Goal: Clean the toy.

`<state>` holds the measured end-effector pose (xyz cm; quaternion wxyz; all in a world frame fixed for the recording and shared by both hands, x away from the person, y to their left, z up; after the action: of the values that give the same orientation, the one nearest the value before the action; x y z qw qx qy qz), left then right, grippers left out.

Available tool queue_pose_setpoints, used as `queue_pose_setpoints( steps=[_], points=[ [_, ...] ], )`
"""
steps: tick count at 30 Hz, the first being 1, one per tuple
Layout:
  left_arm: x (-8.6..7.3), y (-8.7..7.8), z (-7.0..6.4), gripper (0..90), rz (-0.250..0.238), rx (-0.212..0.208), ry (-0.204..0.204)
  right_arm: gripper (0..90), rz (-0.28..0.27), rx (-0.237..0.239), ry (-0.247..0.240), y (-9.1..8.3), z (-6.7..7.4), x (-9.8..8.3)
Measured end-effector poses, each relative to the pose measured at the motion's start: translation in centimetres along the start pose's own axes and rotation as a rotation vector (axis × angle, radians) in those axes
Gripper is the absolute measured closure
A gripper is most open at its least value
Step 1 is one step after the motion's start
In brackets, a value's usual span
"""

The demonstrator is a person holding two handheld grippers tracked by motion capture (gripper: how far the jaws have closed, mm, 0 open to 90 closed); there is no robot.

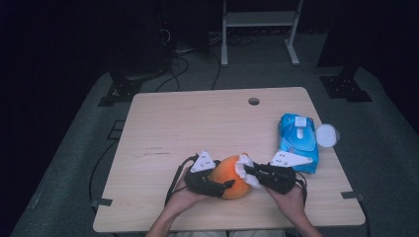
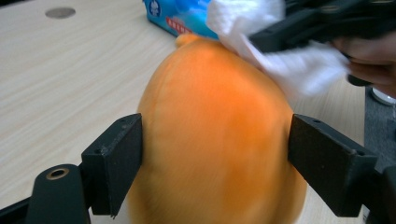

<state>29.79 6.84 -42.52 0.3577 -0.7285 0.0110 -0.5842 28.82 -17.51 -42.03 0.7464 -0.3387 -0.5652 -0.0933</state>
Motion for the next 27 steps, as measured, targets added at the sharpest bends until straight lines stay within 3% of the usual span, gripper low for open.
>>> queue_pose_setpoints(
  steps=[2, 4, 7, 9, 10, 12, 14, 16, 17, 19, 21, 24, 27],
  points=[
    [-0.2, -0.2, 0.0, 31.3, 0.002, 0.006, 0.023, 81.0, 0.001, 0.038, -0.018, 0.2, 1.0, 0.2],
    [-0.2, -0.6, 0.0, 35.8, 0.020, 0.006, 0.056, 81.0, 0.004, 0.039, -0.027, 0.3, 1.3, 0.3],
    [-0.3, -0.6, -0.1, 37.4, 0.018, 0.000, 0.066, 81.0, -0.007, 0.017, 0.012, 0.0, -0.1, 0.1],
    [-0.3, -0.6, -0.1, 37.3, 0.020, -0.006, 0.069, 80.9, -0.003, -0.024, 0.023, -0.3, -1.1, -0.2],
    [-0.2, -0.6, -0.2, 36.6, 0.016, -0.012, 0.067, 80.9, 0.002, -0.037, 0.053, -0.4, -1.8, -0.4],
    [0.0, -0.5, -0.1, 30.1, 0.009, -0.022, 0.040, 80.9, 0.008, -0.049, 0.066, -0.5, -2.3, -0.8],
    [0.2, -0.5, 0.3, 21.3, 0.010, -0.025, -0.016, 81.0, 0.008, -0.047, 0.058, -0.4, -1.9, -0.8],
    [0.3, -0.5, 0.5, 19.0, 0.010, -0.029, -0.060, 80.9, -0.003, -0.016, 0.053, -0.2, -1.1, -0.6],
    [0.2, -0.5, 0.6, 19.4, 0.021, -0.021, -0.058, 80.9, -0.012, 0.014, 0.057, -0.2, -0.6, -0.4],
    [0.1, -0.5, 0.4, 27.7, 0.010, -0.002, -0.033, 80.9, -0.010, 0.026, 0.017, 0.0, 0.5, 0.0],
    [0.2, -0.6, 0.1, 35.1, -0.001, 0.035, 0.011, 80.8, -0.014, 0.035, 0.008, 0.0, 0.7, 0.2],
    [0.4, -0.7, -0.3, 38.3, -0.013, 0.081, 0.064, 80.8, -0.019, 0.020, 0.045, -0.1, -0.5, -0.2],
    [0.4, -0.7, -0.1, 38.2, -0.019, 0.080, 0.054, 81.0, -0.003, 0.008, 0.111, 0.0, -1.9, -1.0]
  ],
)
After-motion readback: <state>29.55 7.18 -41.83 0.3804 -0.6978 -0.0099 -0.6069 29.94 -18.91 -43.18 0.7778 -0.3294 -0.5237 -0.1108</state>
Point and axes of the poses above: each handheld gripper's, and its own axes: y roughly forward along the jaws, x roughly out of its top, z roughly to its left, the point moved 1 cm from there along y, roughly forward along the jaws, and after that the axes turned 1 degree about z, right-handed, at the moved point
